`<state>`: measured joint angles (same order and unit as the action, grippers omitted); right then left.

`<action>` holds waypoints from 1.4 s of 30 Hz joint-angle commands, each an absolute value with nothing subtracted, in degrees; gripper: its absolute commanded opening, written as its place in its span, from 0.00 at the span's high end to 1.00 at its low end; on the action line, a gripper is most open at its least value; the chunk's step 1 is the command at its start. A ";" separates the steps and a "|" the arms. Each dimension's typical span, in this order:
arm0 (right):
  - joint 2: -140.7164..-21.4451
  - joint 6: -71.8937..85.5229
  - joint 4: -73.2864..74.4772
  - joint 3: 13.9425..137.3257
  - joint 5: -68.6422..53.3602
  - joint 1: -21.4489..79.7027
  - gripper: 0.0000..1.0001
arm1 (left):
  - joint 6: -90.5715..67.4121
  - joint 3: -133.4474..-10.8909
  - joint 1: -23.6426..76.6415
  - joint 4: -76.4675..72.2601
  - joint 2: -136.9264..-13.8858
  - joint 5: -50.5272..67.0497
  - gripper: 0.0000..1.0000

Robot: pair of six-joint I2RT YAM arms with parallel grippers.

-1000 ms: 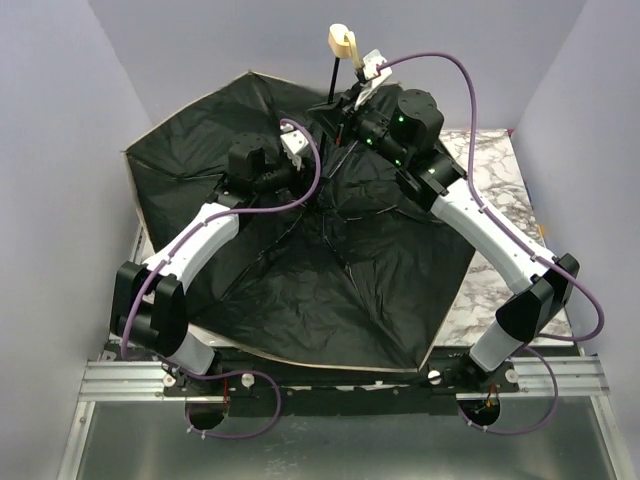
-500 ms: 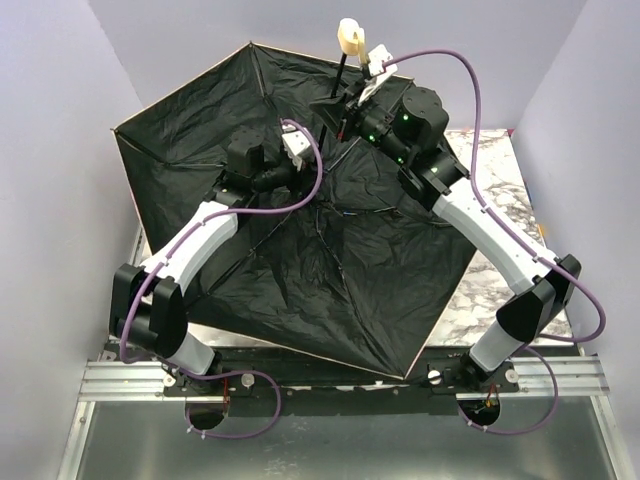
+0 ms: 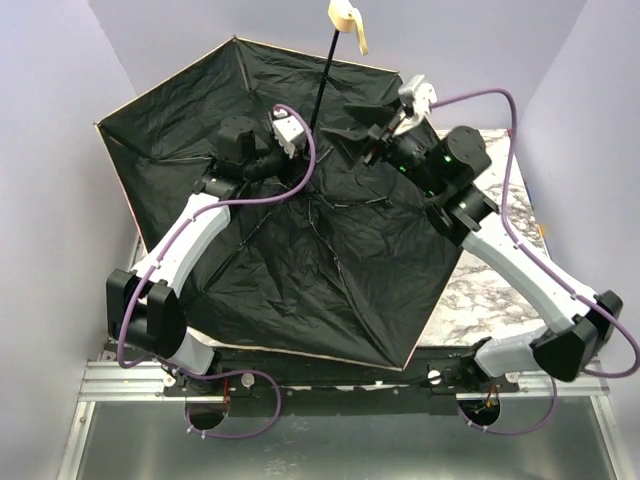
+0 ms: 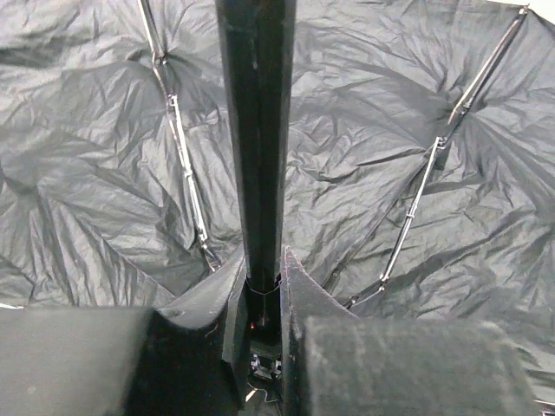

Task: Open the umbrella

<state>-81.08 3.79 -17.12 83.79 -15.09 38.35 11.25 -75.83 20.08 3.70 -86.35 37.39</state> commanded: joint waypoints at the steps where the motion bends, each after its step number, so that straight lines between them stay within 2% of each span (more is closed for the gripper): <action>1: -76.28 0.59 -20.85 77.28 -19.41 38.67 0.29 | 6.17 -81.86 19.09 4.44 -84.97 36.72 1.00; 5: -72.95 -0.17 -17.86 70.59 -14.23 38.67 0.21 | 7.96 -83.35 19.07 2.13 -83.59 36.22 1.00; 9: -71.32 4.18 -10.33 68.60 -6.11 37.97 0.20 | 15.27 -83.30 19.08 -1.15 -80.69 35.48 1.00; 13: -72.30 9.26 -4.31 71.31 -6.65 32.88 0.20 | 27.15 -83.24 19.07 -3.49 -77.41 34.60 1.00; 19: -74.90 17.79 4.34 78.19 -16.88 24.88 0.20 | 54.86 -78.71 19.07 -7.55 -72.87 33.49 1.00; 27: -77.51 13.76 16.31 88.34 -33.79 24.68 0.18 | 89.28 -71.45 19.07 -14.41 -70.84 30.56 1.00; 37: -83.61 6.36 35.86 97.47 -50.05 24.77 0.18 | 108.40 -70.78 19.05 -19.58 -72.08 29.50 1.00; 42: -89.23 -1.72 49.97 104.79 -52.93 27.87 0.18 | 112.88 -69.61 19.07 -20.86 -72.46 31.09 1.00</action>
<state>-85.60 5.80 34.94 99.57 -46.78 25.32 104.75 -70.19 19.09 -14.81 -72.82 29.21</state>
